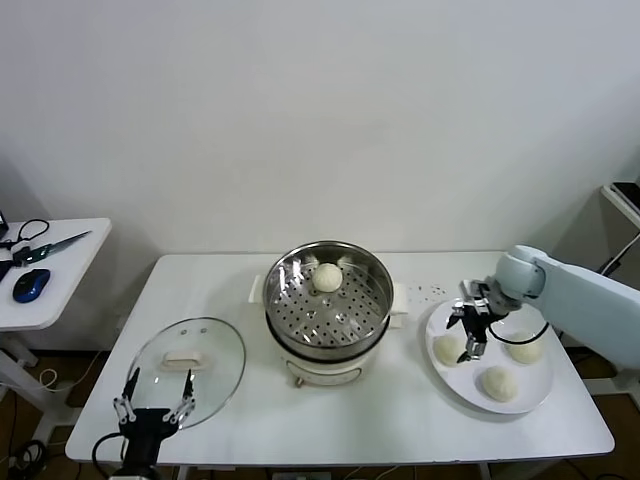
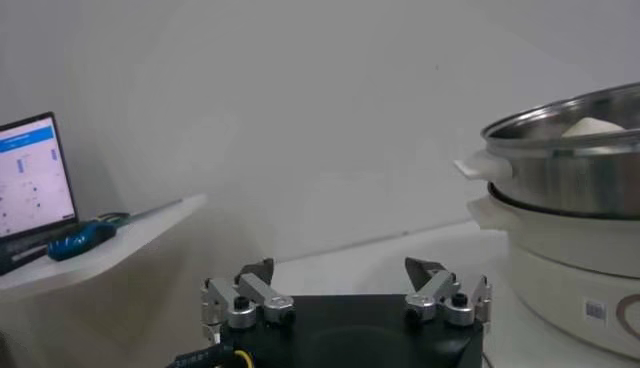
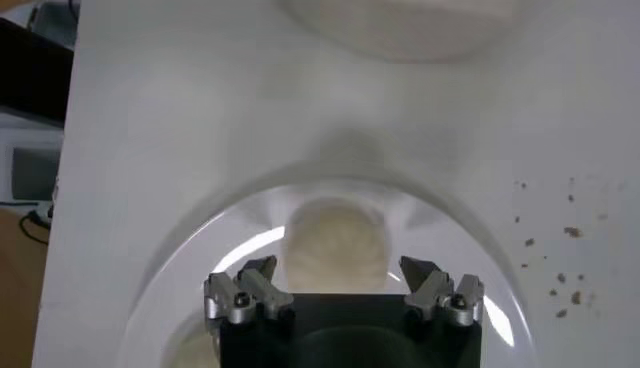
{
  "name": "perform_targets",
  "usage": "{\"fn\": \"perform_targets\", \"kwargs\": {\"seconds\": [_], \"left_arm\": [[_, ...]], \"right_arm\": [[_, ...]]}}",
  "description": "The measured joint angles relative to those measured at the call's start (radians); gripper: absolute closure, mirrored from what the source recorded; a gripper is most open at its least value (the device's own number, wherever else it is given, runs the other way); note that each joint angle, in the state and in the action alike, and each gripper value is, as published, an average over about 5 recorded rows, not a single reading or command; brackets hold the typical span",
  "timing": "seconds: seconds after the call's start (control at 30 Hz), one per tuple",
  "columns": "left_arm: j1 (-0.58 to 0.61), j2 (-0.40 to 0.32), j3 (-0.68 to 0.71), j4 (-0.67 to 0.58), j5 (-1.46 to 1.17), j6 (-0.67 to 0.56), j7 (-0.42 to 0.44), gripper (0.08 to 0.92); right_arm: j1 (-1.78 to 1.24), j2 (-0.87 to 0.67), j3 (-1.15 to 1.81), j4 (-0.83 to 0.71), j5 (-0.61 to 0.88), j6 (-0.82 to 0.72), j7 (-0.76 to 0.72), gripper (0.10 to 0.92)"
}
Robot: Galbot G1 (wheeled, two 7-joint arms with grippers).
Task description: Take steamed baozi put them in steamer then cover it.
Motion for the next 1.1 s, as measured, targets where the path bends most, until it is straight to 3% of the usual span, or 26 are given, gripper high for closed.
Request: {"fn": "perform_targets", "kwargs": {"seconds": [0.3,0.63,1.1], "left_arm": [[0.003,0.000,0.001,0.006,0.002,-0.003,0.000,0.177],[0.003,0.000,0.004,0.007,0.005,-0.004,0.000,0.177],[0.010,-0.003,0.009,-0.010,0.007,-0.005,-0.001,0.177]], "right_arm": [[-0.034,0.014,0.027,-0.031,-0.018,-0.002,-0.004,0.208],[-0.043,0.022,0.042,-0.049,-0.023,-0.001,-0.010,0.315],[0.082,-0.008,-0.012,-0.011,0.060,-0.008,-0.018,0.346]]}}
